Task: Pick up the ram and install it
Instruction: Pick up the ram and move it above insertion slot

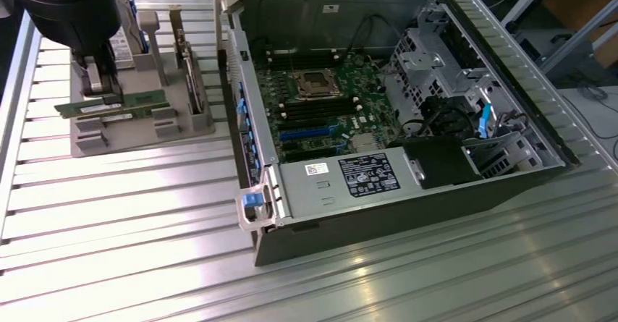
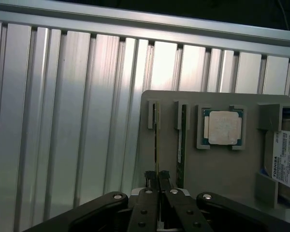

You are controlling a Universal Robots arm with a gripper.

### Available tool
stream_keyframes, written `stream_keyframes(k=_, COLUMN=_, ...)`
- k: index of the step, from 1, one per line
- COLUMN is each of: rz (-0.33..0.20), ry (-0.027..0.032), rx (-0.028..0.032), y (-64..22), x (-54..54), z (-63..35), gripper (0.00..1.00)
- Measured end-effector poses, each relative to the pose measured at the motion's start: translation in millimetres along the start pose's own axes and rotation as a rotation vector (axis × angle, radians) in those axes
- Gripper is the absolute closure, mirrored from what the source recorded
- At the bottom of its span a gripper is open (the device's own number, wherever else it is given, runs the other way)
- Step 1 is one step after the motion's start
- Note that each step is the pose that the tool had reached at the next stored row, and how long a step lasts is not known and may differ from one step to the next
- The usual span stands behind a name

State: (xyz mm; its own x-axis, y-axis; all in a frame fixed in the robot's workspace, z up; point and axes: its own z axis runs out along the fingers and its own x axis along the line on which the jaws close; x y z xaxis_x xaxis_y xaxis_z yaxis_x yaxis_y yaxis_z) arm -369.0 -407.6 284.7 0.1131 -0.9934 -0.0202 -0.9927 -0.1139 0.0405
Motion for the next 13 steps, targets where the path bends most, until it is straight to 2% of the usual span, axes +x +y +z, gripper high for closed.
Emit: stream_keyframes(k=13, rz=0.000, ry=0.0001, rx=-0.0001, y=0.2, x=-0.1, z=-5.5, gripper=0.88)
